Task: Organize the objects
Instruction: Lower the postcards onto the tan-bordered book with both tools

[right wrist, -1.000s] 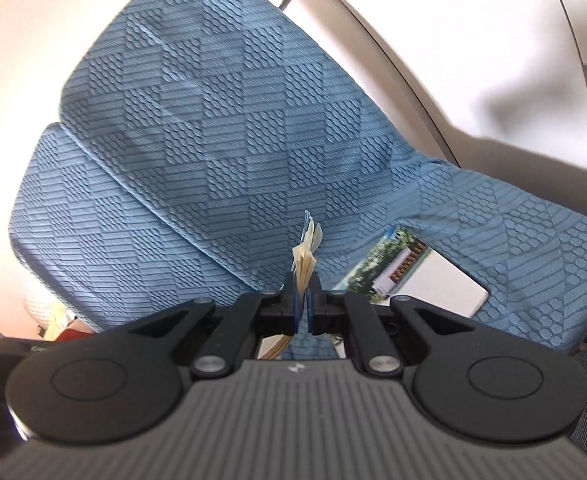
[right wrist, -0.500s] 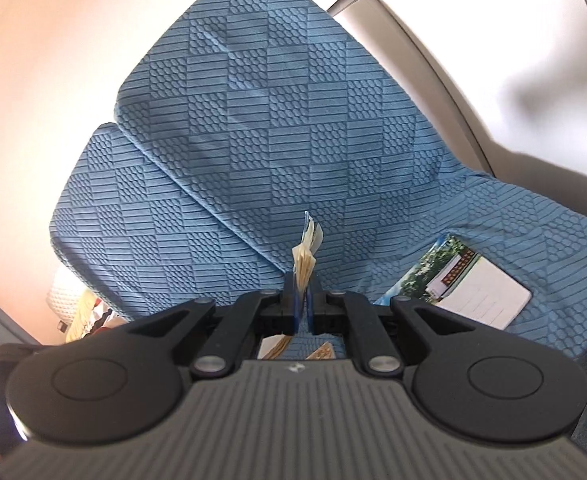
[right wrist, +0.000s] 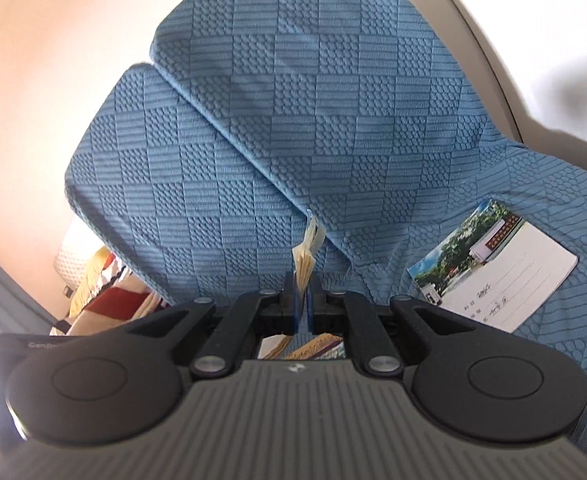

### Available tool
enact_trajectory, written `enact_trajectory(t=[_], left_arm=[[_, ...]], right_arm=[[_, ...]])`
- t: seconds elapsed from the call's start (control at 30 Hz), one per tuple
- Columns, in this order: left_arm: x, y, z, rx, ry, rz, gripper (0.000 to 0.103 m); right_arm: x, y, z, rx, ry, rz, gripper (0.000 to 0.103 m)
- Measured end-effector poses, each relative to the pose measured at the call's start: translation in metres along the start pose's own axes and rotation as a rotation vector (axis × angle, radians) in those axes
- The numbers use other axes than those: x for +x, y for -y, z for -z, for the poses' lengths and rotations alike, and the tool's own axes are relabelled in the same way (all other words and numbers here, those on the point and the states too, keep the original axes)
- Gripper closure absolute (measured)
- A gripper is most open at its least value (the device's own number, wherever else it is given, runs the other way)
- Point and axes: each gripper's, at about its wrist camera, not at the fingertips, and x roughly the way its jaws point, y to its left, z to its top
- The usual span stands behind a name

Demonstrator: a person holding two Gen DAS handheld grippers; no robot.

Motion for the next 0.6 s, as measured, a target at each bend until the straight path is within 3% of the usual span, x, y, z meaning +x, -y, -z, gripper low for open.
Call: enact_trajectory(t=[0.37,0.6], left_arm=[[-0.001,-0.064,0.003,-0.01,-0.011,-0.008,0.094],[0.007,-0.092,0.0,0.009,0.003,-0.005,0.094]], right_arm=[[0.019,-0.003,0.049,-0.049,-0.085,0.035,0.096],[0.031,0.001,0.074,-0.099,-0.085,0.02,0.096]])
